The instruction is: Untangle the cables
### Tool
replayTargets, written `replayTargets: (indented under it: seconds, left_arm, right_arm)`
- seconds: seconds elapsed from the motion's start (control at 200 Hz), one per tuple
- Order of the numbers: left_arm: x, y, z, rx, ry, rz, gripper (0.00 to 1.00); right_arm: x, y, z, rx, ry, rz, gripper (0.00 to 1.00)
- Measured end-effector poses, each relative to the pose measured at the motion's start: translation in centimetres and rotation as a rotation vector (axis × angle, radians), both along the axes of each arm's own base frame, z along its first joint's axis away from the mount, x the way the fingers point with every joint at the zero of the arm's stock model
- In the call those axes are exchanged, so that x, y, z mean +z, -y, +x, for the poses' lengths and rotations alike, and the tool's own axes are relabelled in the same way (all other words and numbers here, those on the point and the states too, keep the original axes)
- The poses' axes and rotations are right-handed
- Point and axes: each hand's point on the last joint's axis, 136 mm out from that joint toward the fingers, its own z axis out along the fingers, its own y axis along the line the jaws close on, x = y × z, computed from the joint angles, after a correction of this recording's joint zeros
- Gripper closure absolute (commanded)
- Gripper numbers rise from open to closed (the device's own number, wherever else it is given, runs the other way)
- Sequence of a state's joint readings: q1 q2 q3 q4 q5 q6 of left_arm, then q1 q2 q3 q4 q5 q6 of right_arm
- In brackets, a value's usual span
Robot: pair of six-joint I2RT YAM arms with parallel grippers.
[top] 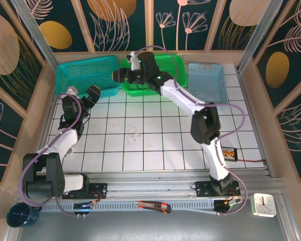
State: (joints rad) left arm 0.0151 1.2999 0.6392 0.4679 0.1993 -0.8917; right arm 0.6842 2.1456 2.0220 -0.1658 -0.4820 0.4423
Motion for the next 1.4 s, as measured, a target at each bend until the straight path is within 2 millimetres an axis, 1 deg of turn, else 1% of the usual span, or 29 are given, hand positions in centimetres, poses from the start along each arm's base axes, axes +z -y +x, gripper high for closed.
replayTargets:
  seconds: [0.06,0.13,0.165,0.24,0.3,0.33,0.41,0.46,0.515,0.586,0.651,0.706,0.771,0.841,0.911,1.061,1.186,1.401]
  left_arm:
    - [0.1,0.3,-0.1,-0.019,0.004,-0.001,0.01]
    - [0.4,0.8,-0.3,-0.047,0.011,-0.007,0.01]
    - [0.6,1.1,-0.4,-0.063,0.015,-0.010,0.01]
    - [0.6,1.6,-1.0,-0.096,0.019,-0.019,0.01]
    - [0.5,2.1,-1.5,-0.120,0.018,-0.028,0.01]
    - [0.4,2.3,-1.8,-0.132,0.015,-0.033,0.01]
    - [-0.1,2.9,-2.6,-0.157,0.007,-0.045,0.01]
    - [-0.3,3.3,-3.1,-0.172,0.002,-0.049,0.01]
    - [-0.2,4.0,-3.6,-0.195,0.003,-0.050,0.01]
    - [-0.1,5.2,-4.3,-0.232,0.005,-0.053,0.01]
    - [0.0,6.1,-5.0,-0.259,0.009,-0.054,0.01]
    - [-0.1,6.5,-5.5,-0.272,0.010,-0.054,0.01]
    - [-0.5,6.6,-5.8,-0.274,0.002,-0.055,0.01]
    - [-0.8,6.5,-6.0,-0.273,-0.007,-0.055,0.01]
    - [-0.9,6.5,-6.1,-0.272,-0.012,-0.055,0.01]
    - [-0.9,6.5,-6.1,-0.272,-0.013,-0.056,0.01]
    - [-0.9,6.5,-6.1,-0.272,-0.013,-0.056,0.01]
    - [-0.9,6.5,-6.1,-0.270,-0.015,-0.063,0.01]
  right_arm:
    - [0.8,1.9,-1.7,-0.023,0.016,-0.018,0.24]
    - [0.7,4.2,-3.8,-0.044,0.014,-0.039,0.26]
    - [0.4,5.1,-4.7,-0.053,0.009,-0.049,0.26]
    - [-1.5,7.2,-6.9,-0.071,-0.018,-0.085,0.27]
    - [-3.7,8.5,-8.4,-0.082,-0.050,-0.124,0.28]
    - [-5.2,9.0,-9.3,-0.087,-0.070,-0.151,0.29]
    - [-8.7,9.7,-11.6,-0.079,-0.119,-0.221,0.33]
    - [-11.0,9.6,-13.3,-0.059,-0.144,-0.273,0.37]
    - [-13.0,9.5,-15.1,-0.039,-0.161,-0.328,0.42]
    - [-14.7,9.2,-17.2,-0.006,-0.164,-0.391,0.47]
    - [-15.5,8.9,-18.4,0.016,-0.153,-0.432,0.51]
    - [-15.8,8.6,-19.0,0.029,-0.131,-0.455,0.54]
    - [-16.2,8.2,-19.1,0.035,-0.109,-0.485,0.56]
    - [-16.9,7.8,-19.0,0.039,-0.095,-0.516,0.57]
    - [-17.7,7.2,-18.9,0.045,-0.083,-0.549,0.61]
    - [-19.5,6.3,-18.6,0.063,-0.068,-0.606,0.62]
    - [-20.6,6.0,-18.5,0.078,-0.065,-0.641,0.69]
    - [-21.4,5.5,-18.1,0.089,-0.053,-0.663,0.69]
